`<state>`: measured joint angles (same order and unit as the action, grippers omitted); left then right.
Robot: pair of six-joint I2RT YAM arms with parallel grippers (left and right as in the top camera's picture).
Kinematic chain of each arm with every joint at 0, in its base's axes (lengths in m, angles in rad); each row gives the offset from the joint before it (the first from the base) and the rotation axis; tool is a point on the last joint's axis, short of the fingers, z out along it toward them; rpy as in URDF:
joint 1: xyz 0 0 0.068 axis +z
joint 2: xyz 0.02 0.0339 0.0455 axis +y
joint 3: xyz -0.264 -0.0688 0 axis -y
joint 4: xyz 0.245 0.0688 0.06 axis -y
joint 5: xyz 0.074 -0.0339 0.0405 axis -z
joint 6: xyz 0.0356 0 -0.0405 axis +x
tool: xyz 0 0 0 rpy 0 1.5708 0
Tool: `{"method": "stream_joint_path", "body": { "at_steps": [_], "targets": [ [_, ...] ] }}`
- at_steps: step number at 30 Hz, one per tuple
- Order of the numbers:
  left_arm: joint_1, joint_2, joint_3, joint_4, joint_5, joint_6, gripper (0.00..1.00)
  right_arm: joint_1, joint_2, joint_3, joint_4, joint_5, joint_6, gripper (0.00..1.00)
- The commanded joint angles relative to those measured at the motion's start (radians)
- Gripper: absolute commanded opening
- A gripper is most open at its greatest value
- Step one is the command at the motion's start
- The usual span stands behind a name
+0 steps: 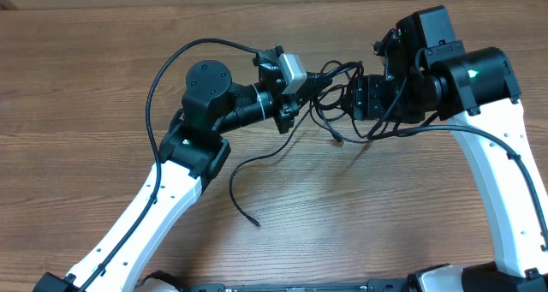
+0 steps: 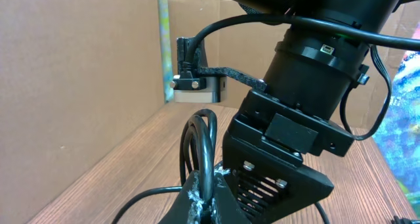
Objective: Untangle cables
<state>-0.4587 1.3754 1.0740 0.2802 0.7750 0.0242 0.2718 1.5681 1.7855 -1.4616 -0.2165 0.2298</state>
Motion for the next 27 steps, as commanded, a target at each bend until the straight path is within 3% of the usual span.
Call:
{"method": "stream_joint_path", "body": {
  "at_steps": [1, 20, 27],
  "targets": [
    [-0.006, -0.013, 0.009, 0.014, 0.011, -0.014, 0.04, 0.002, 0.0, -0.006, -0.01, 0.044, 0.009, 0.72],
    [0.036, -0.035, 0.009, 0.045, 0.003, -0.014, 0.04, -0.011, 0.0, -0.006, -0.067, 0.249, 0.093, 0.64],
    [0.077, -0.06, 0.009, 0.03, 0.003, -0.014, 0.04, -0.068, 0.0, -0.006, -0.093, 0.349, 0.203, 0.55]
  ]
}}
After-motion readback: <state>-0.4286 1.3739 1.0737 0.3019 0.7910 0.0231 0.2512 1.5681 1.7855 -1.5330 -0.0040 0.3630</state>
